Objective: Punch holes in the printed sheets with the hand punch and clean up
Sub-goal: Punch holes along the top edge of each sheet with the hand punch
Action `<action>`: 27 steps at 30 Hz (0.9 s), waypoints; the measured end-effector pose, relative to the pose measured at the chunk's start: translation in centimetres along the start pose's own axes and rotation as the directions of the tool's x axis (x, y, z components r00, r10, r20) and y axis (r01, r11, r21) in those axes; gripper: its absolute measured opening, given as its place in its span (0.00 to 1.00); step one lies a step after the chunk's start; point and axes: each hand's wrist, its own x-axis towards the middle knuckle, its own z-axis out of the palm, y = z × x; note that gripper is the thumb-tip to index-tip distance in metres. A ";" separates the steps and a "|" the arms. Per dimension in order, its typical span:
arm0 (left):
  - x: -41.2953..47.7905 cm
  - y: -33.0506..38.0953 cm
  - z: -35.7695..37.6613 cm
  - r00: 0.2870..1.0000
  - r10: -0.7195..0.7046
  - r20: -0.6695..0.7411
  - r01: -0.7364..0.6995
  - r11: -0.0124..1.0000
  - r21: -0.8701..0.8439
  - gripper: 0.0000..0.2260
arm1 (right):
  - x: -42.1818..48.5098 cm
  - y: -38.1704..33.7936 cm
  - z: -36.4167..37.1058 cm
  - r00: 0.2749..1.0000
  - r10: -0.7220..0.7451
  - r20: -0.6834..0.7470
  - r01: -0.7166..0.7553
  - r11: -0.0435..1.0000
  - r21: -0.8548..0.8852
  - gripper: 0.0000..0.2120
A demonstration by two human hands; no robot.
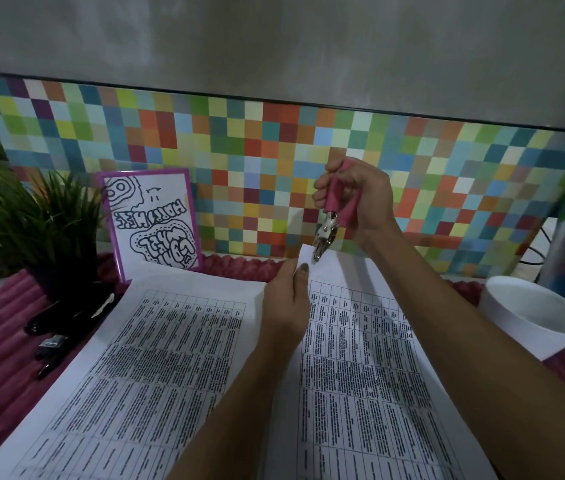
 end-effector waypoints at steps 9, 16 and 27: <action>-0.1 0.3 -0.1 1.000 0.004 0.007 -0.004 1.000 0.027 0.12 | 0.0 0.9 0.8 0.998 -0.004 -0.065 0.005 1.000 0.016 0.08; -0.1 0.5 -0.2 1.000 -0.004 0.006 0.003 0.999 0.036 0.11 | 0.2 1.3 1.2 0.993 -0.043 -0.113 0.044 0.999 0.008 0.07; -0.1 0.5 -0.4 0.999 -0.044 -0.009 0.044 0.999 0.016 0.11 | -0.7 0.5 0.7 0.989 0.145 0.006 -0.145 0.989 0.020 0.15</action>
